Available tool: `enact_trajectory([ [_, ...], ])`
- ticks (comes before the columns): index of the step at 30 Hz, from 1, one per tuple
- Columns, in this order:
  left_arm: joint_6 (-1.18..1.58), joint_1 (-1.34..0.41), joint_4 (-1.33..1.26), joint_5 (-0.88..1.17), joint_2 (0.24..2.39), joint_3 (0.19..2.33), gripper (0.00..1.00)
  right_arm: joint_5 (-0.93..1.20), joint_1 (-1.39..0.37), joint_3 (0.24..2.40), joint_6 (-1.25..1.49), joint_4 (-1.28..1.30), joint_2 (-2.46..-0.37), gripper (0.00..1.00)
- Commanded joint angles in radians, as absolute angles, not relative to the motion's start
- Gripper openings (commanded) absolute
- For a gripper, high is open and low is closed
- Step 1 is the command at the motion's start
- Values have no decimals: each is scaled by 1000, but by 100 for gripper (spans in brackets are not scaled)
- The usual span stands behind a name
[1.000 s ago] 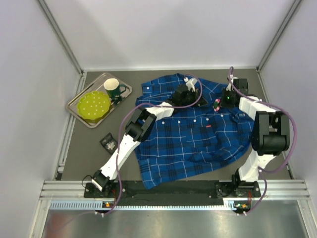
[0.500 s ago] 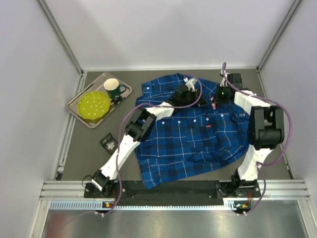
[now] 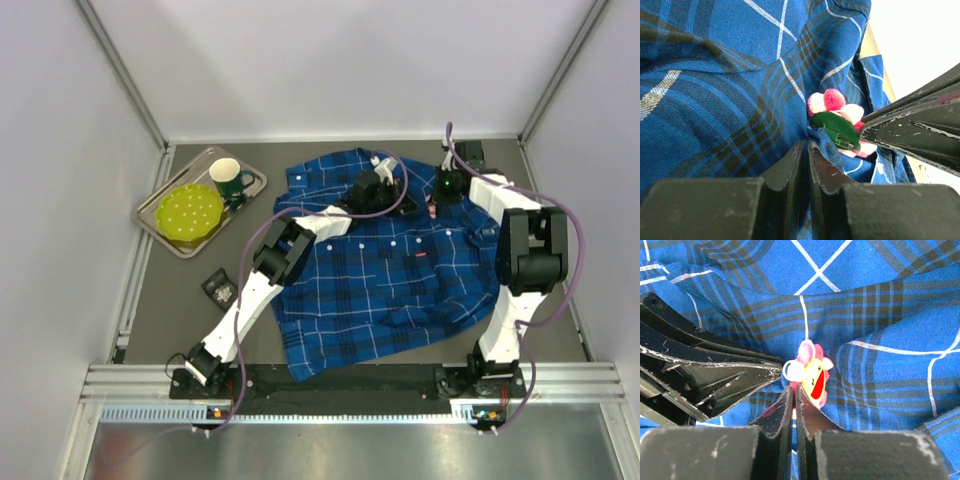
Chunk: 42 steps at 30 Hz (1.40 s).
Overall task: Remove the brooch from the garment
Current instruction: Adjust the brooch on the flattened clothing.
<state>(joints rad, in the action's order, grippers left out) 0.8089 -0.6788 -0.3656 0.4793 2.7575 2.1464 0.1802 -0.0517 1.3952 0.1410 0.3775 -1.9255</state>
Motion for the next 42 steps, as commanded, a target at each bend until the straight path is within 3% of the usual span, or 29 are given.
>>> enact_trajectory([
  [1,798,-687,-342,477,2763,2154,16,114,-49,1394,123,411,-1944,0],
  [42,776,-690,-328,479,2752,2154,18,126,-5,1414,167,364,-1987,0],
])
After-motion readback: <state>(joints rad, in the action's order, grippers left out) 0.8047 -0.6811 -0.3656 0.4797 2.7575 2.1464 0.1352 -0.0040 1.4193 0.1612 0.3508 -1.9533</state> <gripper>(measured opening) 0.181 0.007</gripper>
